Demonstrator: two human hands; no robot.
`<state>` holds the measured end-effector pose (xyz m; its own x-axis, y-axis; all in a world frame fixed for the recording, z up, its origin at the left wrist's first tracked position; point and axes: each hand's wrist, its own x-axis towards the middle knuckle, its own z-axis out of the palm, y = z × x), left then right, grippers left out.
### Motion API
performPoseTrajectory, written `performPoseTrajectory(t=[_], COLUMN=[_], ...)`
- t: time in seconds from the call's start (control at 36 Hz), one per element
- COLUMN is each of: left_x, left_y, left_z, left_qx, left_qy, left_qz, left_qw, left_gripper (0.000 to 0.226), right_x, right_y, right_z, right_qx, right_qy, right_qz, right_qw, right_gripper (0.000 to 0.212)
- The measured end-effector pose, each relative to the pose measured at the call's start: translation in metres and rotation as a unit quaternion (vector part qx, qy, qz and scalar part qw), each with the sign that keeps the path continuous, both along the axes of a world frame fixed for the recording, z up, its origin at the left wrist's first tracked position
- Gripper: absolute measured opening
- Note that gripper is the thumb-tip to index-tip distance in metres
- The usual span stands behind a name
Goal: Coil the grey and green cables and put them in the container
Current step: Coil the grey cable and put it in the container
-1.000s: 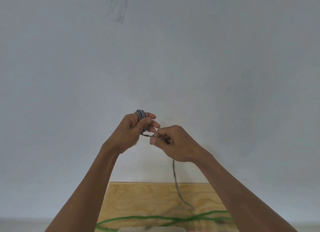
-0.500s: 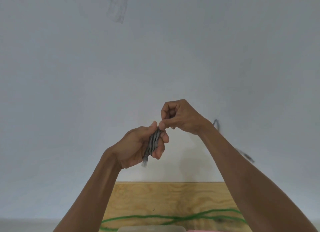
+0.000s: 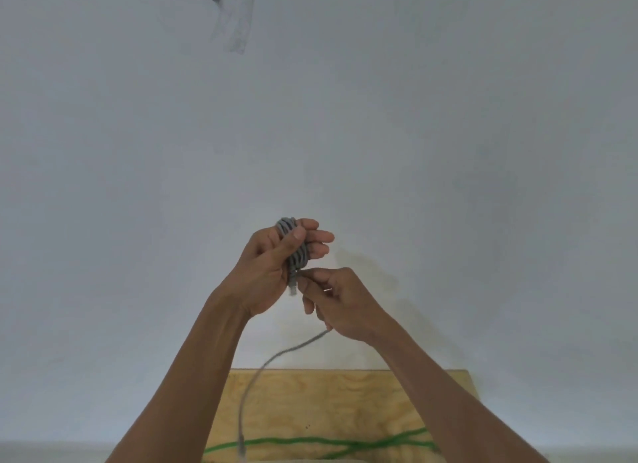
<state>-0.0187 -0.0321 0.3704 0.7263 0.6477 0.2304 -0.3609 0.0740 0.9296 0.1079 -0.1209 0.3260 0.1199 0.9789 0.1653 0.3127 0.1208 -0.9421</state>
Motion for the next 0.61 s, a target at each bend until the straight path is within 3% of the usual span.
performPoseTrajectory(t=[0.08,0.19,0.28,0.36,0.44,0.61], left_x=[-0.002,-0.011,-0.016,-0.016,-0.012,-0.003], left_y=[0.008,0.022,0.018,0.008,-0.004,-0.029], left_z=[0.000,-0.004,-0.005,-0.006,-0.007,-0.001], left_qx=[0.061,0.194,0.209,0.195,0.137,-0.009], left_qy=[0.027,0.156,0.237,0.286,0.260,0.106], left_qz=[0.051,0.110,0.083,0.014,-0.057,-0.165], left_qw=[0.996,0.962,0.945,0.938,0.954,0.981], left_gripper=[0.027,0.022,0.030,0.058,0.074,0.055], right_x=[0.002,0.009,0.018,0.028,0.044,0.054], right_y=[-0.006,-0.010,-0.006,0.002,0.012,0.021], right_z=[0.004,0.014,0.034,0.057,0.068,0.056], right_qx=[0.003,0.023,0.063,0.085,0.103,0.097], right_qy=[-0.047,-0.098,-0.177,-0.217,-0.132,0.044], right_qz=[0.009,0.014,0.013,0.015,0.022,0.031], right_qw=[0.999,0.995,0.982,0.972,0.986,0.994], right_gripper=[0.022,0.018,0.022,0.021,0.014,0.011])
